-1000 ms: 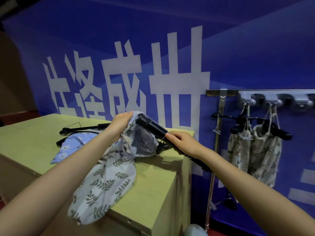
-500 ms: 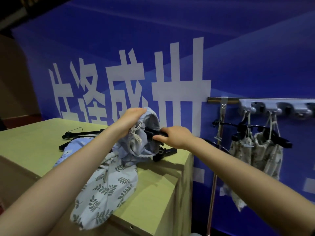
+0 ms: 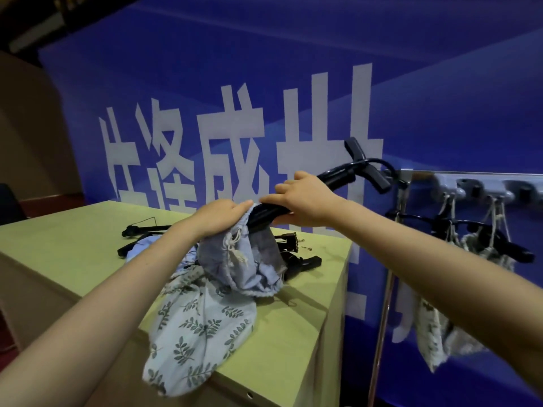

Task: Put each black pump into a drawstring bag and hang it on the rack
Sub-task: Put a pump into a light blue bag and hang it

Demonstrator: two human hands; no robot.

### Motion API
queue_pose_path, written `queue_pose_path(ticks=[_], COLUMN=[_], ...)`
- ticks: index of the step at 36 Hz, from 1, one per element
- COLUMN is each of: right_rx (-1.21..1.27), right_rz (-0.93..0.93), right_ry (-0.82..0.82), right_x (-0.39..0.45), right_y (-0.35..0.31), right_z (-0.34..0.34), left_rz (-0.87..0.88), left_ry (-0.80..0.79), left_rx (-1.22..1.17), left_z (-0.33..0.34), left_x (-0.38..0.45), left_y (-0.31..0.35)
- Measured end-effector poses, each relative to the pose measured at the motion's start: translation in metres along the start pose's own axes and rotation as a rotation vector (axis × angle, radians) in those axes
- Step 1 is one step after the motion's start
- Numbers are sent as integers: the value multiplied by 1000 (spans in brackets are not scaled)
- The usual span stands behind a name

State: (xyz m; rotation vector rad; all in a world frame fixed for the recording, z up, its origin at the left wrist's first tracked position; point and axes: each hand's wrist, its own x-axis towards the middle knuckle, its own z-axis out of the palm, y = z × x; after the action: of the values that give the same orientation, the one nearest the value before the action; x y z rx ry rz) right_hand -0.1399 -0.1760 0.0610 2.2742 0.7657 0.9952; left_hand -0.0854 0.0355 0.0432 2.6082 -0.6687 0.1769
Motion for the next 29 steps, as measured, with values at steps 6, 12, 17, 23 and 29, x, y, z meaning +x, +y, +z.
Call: queue_pose_path(ticks=[6,12,17,23,29], right_rx=[-32,-18,-12,613,1535], right_rz=[-31,-12,66,714,1091], right_ry=[126,148,250,491,341], right_x=[5,10,9,-9,8], right_y=[9,8,8,-3,28], right_z=[7,12,23,26,-2], left_rz=[22,57,72,67,125], left_ry=[-79,-54,41,206,209], left_rx=[-250,-442,-591,-729,-718], left_z=[9,33,47,57,61], left_x=[1,10,17,12,9], left_y=[-8,-27,-33,-38,-44])
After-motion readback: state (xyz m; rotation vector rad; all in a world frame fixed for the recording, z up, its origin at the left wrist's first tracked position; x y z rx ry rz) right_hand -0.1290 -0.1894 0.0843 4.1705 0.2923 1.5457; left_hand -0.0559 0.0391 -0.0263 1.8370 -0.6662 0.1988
